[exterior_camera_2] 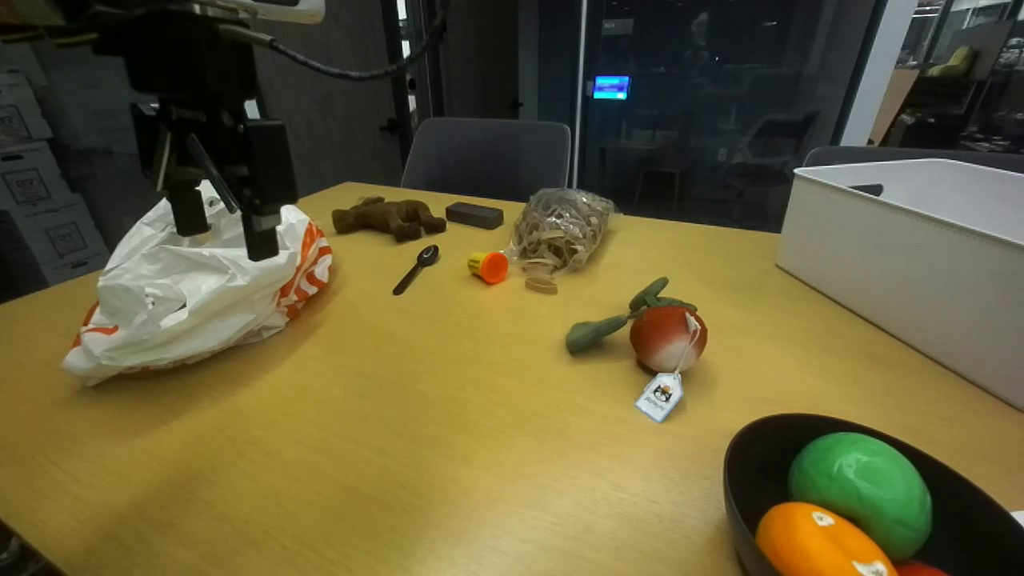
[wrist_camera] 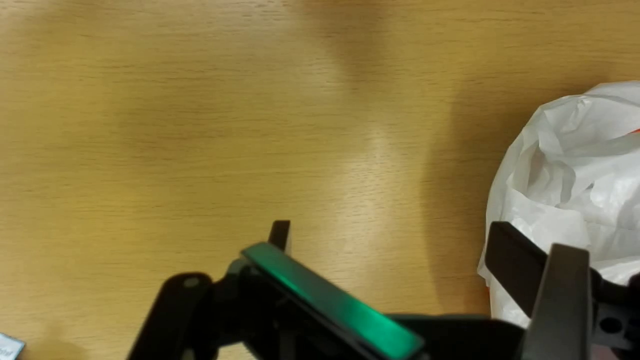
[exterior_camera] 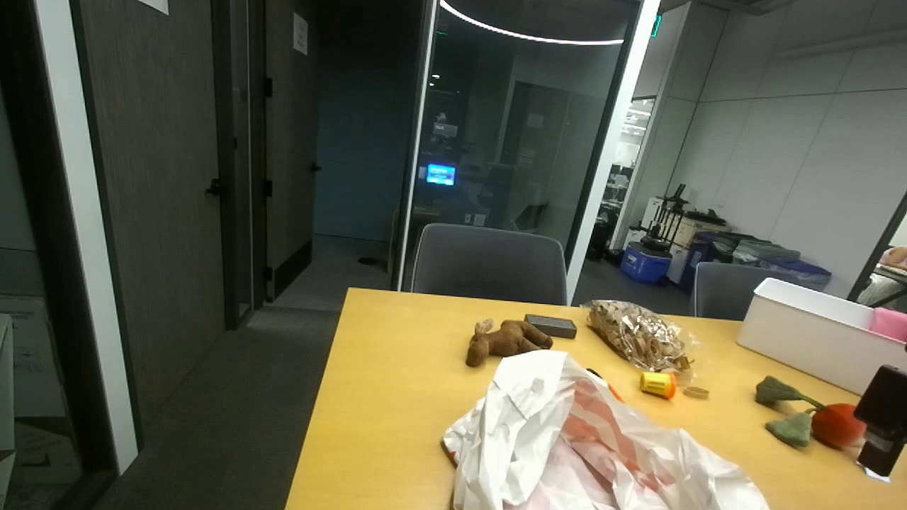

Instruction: Pick the yellow container with an orange lid from the table and put it in the plastic, pick the brown toy from the table and put it in the plastic

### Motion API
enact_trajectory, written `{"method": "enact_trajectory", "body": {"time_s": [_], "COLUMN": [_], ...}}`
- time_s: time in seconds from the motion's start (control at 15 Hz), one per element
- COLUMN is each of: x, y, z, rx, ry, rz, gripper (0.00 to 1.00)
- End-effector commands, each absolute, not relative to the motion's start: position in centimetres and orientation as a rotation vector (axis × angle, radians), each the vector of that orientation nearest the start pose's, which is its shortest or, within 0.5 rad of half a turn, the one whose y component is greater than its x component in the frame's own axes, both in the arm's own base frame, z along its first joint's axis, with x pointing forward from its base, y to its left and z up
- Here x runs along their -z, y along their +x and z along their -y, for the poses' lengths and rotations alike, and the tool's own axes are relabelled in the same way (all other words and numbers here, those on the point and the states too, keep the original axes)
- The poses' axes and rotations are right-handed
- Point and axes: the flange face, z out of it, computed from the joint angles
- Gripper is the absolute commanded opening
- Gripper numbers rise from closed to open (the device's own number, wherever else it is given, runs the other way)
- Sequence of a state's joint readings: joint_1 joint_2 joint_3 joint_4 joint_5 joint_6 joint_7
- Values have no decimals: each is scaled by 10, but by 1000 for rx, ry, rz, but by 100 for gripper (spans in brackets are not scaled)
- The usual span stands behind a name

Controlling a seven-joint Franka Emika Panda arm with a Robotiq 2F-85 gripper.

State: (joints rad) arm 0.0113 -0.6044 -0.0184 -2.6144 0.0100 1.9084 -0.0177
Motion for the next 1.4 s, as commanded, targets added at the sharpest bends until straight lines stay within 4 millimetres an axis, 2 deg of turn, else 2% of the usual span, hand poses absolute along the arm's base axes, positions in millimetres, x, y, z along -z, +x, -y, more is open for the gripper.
{"method": "enact_trajectory", "body": {"time_s": [0.0, 0.2, 0.47, 0.67, 1.0, 1.33], "x": [-436, -436, -436, -436, -425, -437], "y": [348, 348, 365, 388, 444, 491], "z": [2, 2, -1, -5, -10, -19], "rx": [-159, -159, -99, 4, 164, 324], "ry": [-3117, -3117, -3136, -3146, -3161, -3172], "rz": [16, 16, -13, -37, -115, -151], "gripper": [100, 100, 100, 100, 100, 100]}}
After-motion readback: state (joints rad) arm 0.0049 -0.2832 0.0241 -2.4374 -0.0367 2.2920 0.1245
